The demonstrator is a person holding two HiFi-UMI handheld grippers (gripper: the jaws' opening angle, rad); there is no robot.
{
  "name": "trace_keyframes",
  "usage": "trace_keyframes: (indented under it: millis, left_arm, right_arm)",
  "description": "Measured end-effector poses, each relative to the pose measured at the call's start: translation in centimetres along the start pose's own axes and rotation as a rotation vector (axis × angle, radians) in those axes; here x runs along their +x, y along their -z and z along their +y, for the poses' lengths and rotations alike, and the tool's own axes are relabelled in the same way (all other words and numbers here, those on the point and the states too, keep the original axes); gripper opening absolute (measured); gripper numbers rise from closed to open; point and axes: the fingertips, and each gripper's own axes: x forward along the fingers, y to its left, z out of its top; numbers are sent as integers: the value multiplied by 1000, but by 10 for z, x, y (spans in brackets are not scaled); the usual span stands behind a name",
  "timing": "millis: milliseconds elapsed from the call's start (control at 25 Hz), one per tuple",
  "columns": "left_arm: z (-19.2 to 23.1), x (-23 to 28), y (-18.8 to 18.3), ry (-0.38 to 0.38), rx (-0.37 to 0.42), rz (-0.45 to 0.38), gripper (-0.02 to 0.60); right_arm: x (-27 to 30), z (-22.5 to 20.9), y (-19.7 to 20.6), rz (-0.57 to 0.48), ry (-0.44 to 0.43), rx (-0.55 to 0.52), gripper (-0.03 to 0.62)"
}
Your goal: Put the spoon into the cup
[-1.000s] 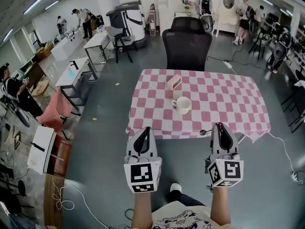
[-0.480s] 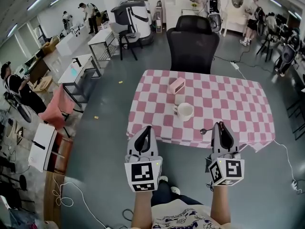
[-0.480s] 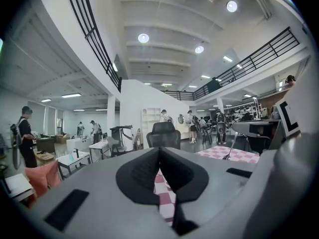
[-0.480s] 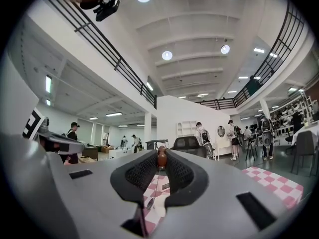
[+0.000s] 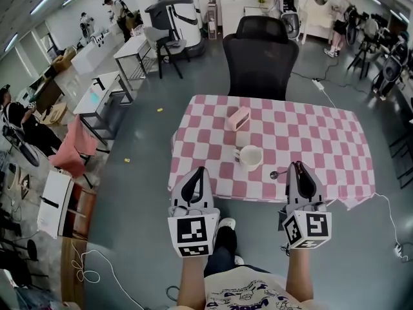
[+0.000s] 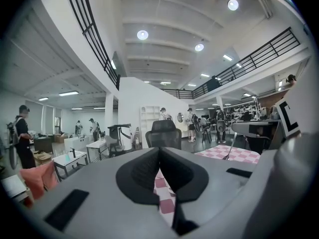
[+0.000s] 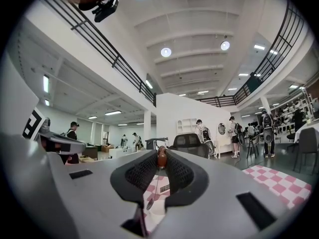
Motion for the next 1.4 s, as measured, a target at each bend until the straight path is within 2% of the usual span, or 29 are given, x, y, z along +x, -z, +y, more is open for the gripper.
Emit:
trace_keyframes:
  millis: [400,880,1400]
  left_arm:
    - [36,103,-9,26,2,1,14]
    - [65,236,-4,111,0,44,14]
    - [79,322,27,187,-1,102,14]
  right_arm:
    - [103,-12,7,5,15,-3,58]
    - [218,-37,29,57,71,-11,58]
    - [282,-55,73,117,109,11,58]
